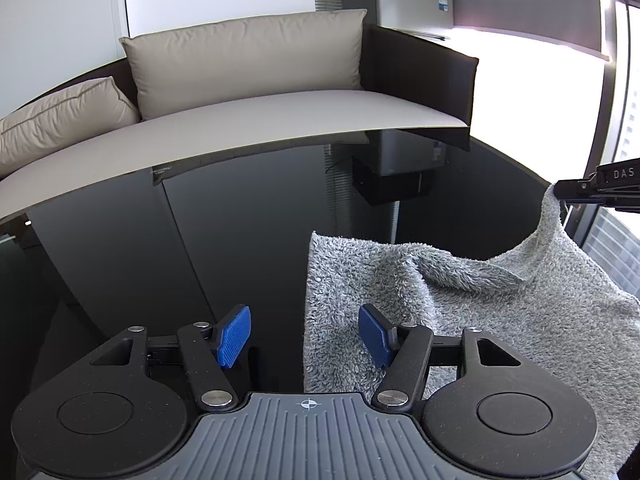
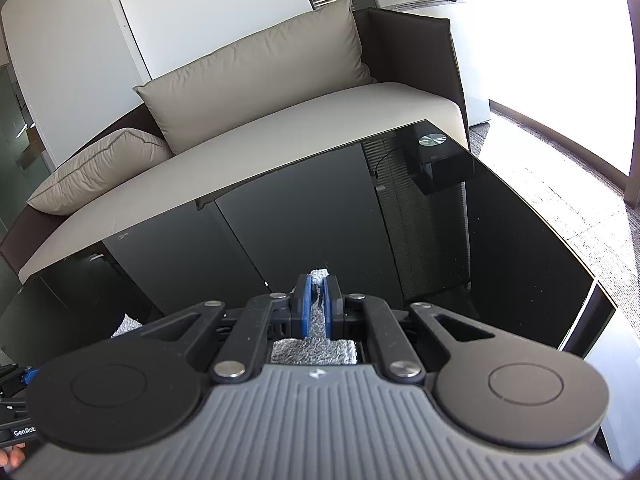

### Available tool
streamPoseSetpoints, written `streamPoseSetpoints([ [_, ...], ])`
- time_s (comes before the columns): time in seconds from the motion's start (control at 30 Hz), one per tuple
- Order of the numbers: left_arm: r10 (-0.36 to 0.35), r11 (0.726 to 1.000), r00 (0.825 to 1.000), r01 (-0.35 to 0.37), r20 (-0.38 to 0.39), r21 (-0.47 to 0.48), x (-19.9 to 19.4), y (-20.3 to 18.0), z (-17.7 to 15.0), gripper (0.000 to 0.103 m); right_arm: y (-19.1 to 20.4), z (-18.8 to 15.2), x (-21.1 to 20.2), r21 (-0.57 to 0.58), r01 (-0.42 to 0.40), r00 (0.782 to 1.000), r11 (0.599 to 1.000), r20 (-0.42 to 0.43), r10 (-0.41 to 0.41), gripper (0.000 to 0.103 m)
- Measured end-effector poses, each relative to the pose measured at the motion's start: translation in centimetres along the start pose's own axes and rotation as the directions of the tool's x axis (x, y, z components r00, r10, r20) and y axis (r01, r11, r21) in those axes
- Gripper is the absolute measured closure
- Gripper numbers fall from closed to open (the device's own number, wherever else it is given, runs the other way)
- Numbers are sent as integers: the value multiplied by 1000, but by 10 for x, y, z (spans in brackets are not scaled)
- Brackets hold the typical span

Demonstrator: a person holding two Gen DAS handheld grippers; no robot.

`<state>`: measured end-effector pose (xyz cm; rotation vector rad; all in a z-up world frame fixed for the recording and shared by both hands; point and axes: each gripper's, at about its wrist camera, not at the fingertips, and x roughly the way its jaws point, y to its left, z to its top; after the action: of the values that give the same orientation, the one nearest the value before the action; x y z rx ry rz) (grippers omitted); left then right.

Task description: Fold towel

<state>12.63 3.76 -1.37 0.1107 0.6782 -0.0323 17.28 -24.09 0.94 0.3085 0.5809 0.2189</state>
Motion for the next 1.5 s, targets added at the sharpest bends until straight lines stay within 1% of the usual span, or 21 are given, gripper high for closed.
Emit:
streamPoseSetpoints([
  [0.4, -22, 1000, 1000, 22, -1, -21, 33, 8, 21, 48, 2, 8, 17, -4, -1, 1000, 1000, -1, 1, 96],
  [0.63, -42, 999, 999, 42, -3, -34, 49, 9, 29, 60, 3, 7, 25, -15, -1, 1000, 1000, -13, 1, 96],
  [0.7, -52, 998, 999, 52, -5, -34, 53, 8, 30, 62, 3, 7, 26, -17, -1, 1000, 1000, -14, 1, 96],
  [0.9, -72, 997, 997, 72, 3, -6, 56, 2, 29, 77, 6, 5, 29, -32, -4, 1000, 999, -21, 4, 96],
  [0.97, -76, 997, 997, 76, 4, -6, 56, 1, 29, 85, 5, 4, 28, -31, -3, 1000, 999, -22, 2, 96],
  [1.07, -60, 998, 998, 60, 5, -12, 56, 2, 28, 92, 5, 4, 28, -31, -2, 1000, 1000, -22, 2, 96],
  [1.13, -42, 999, 999, 42, 2, -25, 56, 3, 27, 93, 4, 4, 27, -32, -1, 1000, 999, -22, 0, 96],
  [1.5, 62, 996, 998, -61, 10, -63, 46, 14, 25, 94, 6, 5, 32, -19, 5, 1000, 1000, -17, -5, 96],
])
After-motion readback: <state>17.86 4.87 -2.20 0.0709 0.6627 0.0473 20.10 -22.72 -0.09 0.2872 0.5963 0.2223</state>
